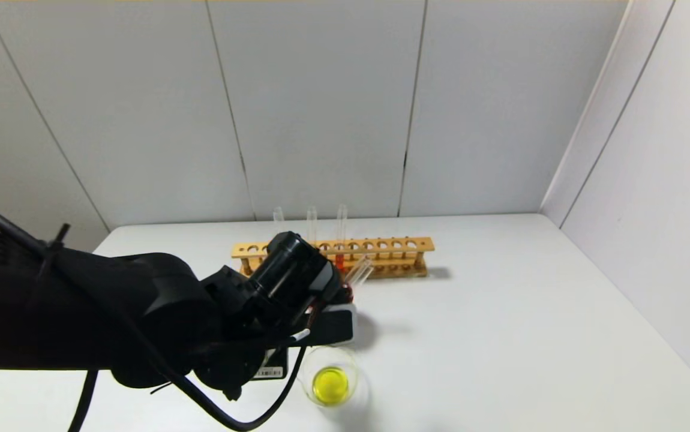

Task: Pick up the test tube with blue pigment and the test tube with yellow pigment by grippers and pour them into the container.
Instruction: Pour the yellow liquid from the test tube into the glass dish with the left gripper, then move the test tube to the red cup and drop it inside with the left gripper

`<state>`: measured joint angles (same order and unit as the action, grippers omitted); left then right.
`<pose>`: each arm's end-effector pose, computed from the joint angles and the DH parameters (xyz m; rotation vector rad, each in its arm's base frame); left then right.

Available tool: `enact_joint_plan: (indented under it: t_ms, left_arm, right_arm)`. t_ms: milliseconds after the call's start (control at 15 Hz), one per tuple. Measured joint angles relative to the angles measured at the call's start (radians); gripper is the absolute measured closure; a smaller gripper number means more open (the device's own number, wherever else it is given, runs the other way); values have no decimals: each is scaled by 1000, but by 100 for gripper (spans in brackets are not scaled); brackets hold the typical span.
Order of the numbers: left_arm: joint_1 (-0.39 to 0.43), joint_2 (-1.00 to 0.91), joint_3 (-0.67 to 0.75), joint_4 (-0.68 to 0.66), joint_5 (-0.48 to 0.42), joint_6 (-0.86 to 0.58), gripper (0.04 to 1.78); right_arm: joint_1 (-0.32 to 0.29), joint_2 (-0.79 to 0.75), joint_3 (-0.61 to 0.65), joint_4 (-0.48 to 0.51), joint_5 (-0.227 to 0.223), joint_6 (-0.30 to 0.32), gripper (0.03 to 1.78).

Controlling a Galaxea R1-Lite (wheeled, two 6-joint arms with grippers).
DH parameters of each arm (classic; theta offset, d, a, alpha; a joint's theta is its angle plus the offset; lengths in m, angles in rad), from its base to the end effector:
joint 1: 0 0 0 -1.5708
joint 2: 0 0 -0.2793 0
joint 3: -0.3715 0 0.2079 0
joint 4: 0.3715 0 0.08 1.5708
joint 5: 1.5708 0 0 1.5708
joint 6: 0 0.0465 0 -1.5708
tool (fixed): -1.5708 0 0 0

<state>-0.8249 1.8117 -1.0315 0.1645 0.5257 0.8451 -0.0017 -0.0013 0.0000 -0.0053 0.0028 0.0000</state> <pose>0.2396 -0.2250 0.0912 1.3895 0.6034 -0.5972 0.0408 0.0001 0.0762 0.0000 -0.0066 0.0011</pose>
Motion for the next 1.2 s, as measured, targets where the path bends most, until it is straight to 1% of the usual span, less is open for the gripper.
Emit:
enact_joint_plan:
  t_ms: [200, 333, 467, 600, 867, 1000, 1067, 1200]
  left_arm:
    - [2, -71, 14, -5, -56, -166, 149]
    - [4, -102, 19, -49, -100, -301, 149]
    - [24, -118, 20, -166, -118, -443, 149]
    - [67, -126, 38, -316, -135, -544, 149]
    - [161, -139, 145, -609, -216, -607, 149]
    - [197, -138, 180, -750, -262, -673, 149]
    - [209, -135, 186, -793, -266, -714, 149]
    - [219, -126, 181, -821, -282, -804, 149]
  right_arm:
    - [0, 0, 0, 0, 0, 0, 6]
    - [0, 0, 0, 0, 0, 0, 6]
    - [0, 0, 0, 0, 0, 0, 6]
    - [0, 0, 0, 0, 0, 0, 6]
    - [0, 0, 0, 0, 0, -1, 6]
    - [0, 0, 0, 0, 0, -1, 6]
    - [0, 0, 0, 0, 0, -1, 6]
    - [0, 0, 0, 0, 0, -1, 6]
